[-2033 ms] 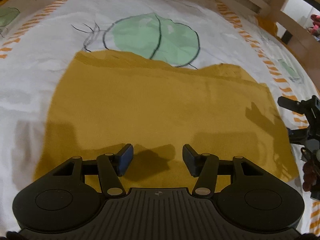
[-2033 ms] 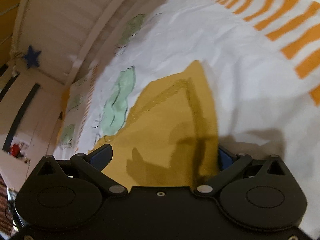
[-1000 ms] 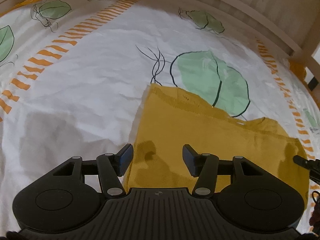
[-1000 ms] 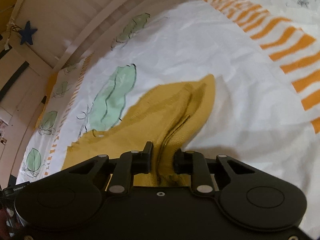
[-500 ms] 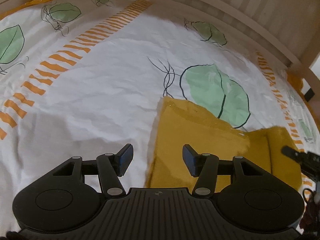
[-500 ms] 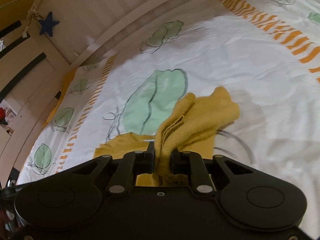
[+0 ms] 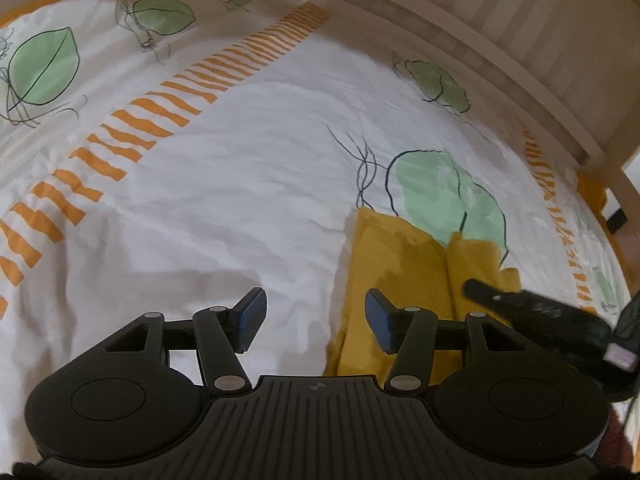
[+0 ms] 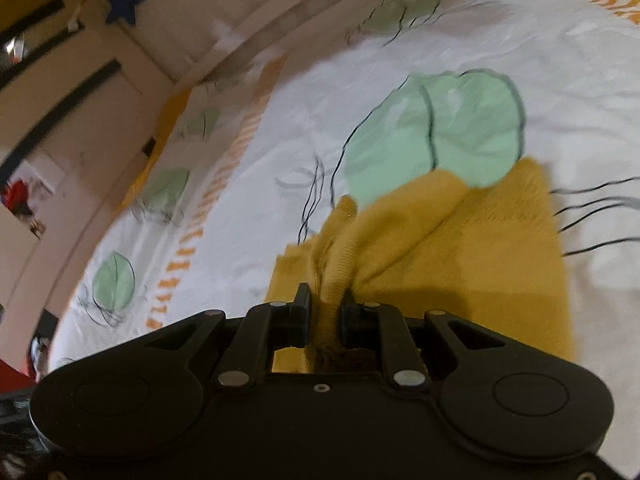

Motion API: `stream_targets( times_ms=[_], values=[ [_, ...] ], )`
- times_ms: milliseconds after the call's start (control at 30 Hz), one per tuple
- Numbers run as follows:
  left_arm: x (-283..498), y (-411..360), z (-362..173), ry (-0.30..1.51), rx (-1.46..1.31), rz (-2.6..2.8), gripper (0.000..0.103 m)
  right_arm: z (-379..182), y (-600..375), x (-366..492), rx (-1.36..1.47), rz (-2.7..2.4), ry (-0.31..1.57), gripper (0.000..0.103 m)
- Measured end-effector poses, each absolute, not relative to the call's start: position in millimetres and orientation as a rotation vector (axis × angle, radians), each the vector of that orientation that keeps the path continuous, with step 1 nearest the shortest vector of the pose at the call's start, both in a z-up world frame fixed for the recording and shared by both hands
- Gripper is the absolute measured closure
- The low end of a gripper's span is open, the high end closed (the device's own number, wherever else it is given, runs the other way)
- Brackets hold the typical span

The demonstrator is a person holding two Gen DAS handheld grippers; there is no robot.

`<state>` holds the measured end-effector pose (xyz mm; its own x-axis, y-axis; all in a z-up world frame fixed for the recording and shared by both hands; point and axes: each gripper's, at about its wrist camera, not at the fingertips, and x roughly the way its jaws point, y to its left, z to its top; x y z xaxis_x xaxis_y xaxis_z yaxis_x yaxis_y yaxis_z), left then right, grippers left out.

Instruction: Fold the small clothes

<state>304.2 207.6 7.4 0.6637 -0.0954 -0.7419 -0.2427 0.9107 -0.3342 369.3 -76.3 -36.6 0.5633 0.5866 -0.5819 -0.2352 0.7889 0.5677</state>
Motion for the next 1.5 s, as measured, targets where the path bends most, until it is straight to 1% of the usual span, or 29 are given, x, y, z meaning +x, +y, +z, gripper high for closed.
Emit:
stream_targets(
  times_ms=[200,233,300,367,400,500,533,567,600,633,700,733,767,833,1067,1133,1200,1233,1267,1300,1500],
  values=[
    [303,214,7,0.846,-0.445,0.093,0.050,-46,-41,363,0.360,0.502,0.860,0.080],
    [303,215,7,0.846,-0.446,0.092,0.050,-47,-37,362,0.353,0.508,0.861,0.086],
    [303,215,7,0.848,-0.449,0.091,0.050,-48,-28,361,0.349,0.521,0.866,0.086],
    [303,216,6,0.849,-0.449,0.092,0.050,-48,-18,361,0.320,0.526,0.868,0.084],
    [304,216,6,0.850,-0.450,0.092,0.050,-48,-13,361,0.310,0.530,0.874,0.080],
    [304,217,4,0.849,-0.460,0.090,0.050,-44,-15,357,0.333,0.544,0.850,0.078],
    [305,217,3,0.847,-0.468,0.086,0.050,-41,-18,355,0.331,0.539,0.833,0.066],
    [305,217,2,0.846,-0.474,0.081,0.050,-36,-23,351,0.319,0.533,0.804,0.047],
    [306,216,0,0.846,-0.484,0.074,0.050,-31,-27,346,0.301,0.522,0.781,0.039],
    [307,215,-1,0.847,-0.496,0.066,0.050,-26,-31,341,0.278,0.512,0.752,0.026],
    [310,213,-5,0.851,-0.514,0.051,0.050,-18,-41,328,0.207,0.501,0.697,0.025],
    [311,211,-6,0.856,-0.519,0.044,0.050,-15,-43,324,0.173,0.501,0.684,0.021],
    [313,208,-8,0.862,-0.518,0.035,0.050,-13,-46,318,0.139,0.506,0.670,0.014],
    [317,201,-10,0.871,-0.507,0.028,0.050,-13,-49,303,0.057,0.518,0.642,0.008],
    [327,185,-18,0.896,-0.475,-0.003,0.050,-27,-39,254,-0.196,0.623,0.601,0.009],
    [330,182,-20,0.905,-0.466,-0.008,0.050,-31,-33,238,-0.273,0.659,0.568,0.012],
    [332,179,-22,0.911,-0.459,-0.018,0.050,-34,-27,225,-0.351,0.691,0.537,0.020],
    [333,177,-23,0.911,-0.456,-0.021,0.050,-36,-23,220,-0.393,0.699,0.528,0.035],
    [333,175,-24,0.914,-0.454,-0.027,0.050,-38,-19,216,-0.430,0.701,0.523,0.046],
    [334,174,-24,0.916,-0.453,-0.032,0.050,-42,-16,215,-0.456,0.706,0.525,0.049],
    [336,165,-26,0.919,-0.444,-0.068,0.050,-53,-9,207,-0.540,0.727,0.516,0.049]
  ],
)
